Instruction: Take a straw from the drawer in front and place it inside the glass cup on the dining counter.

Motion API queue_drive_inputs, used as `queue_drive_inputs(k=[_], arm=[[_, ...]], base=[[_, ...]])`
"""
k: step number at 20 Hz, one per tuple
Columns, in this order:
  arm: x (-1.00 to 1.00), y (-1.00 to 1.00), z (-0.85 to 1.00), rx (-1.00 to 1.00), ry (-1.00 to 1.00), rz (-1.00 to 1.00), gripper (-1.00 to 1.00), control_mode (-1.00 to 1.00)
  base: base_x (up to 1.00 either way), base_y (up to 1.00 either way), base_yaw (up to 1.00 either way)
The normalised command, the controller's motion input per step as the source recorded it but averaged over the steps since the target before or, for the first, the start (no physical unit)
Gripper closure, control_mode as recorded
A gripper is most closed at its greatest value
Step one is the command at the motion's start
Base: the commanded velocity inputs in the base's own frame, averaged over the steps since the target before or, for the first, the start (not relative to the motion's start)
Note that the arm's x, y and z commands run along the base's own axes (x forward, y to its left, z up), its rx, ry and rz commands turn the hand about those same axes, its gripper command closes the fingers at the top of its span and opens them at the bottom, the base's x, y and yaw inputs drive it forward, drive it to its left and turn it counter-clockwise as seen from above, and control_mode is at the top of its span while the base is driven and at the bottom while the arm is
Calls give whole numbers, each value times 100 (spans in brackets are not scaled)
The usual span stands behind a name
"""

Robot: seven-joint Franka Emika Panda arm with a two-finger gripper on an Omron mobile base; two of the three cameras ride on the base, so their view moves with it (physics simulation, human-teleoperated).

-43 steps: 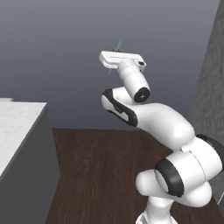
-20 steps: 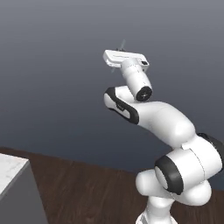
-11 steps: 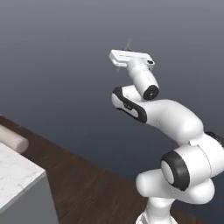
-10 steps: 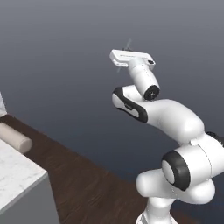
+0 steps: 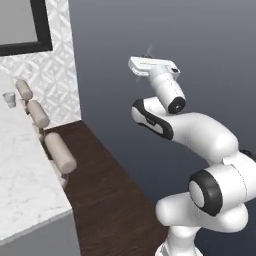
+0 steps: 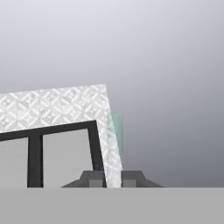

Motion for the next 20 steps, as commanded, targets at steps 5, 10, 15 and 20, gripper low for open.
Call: queue_drive_inputs(k=[5, 10, 15, 20], arm=[[0, 0, 0, 0, 0, 0, 100, 100], [0, 0, 0, 0, 0, 0, 100, 100], [0, 0, 0, 0, 0, 0, 100, 100], [0, 0, 0, 0, 0, 0, 100, 100]], base=[[49, -48, 65], [44, -76, 55], [50, -85, 49], [67, -79, 48]])
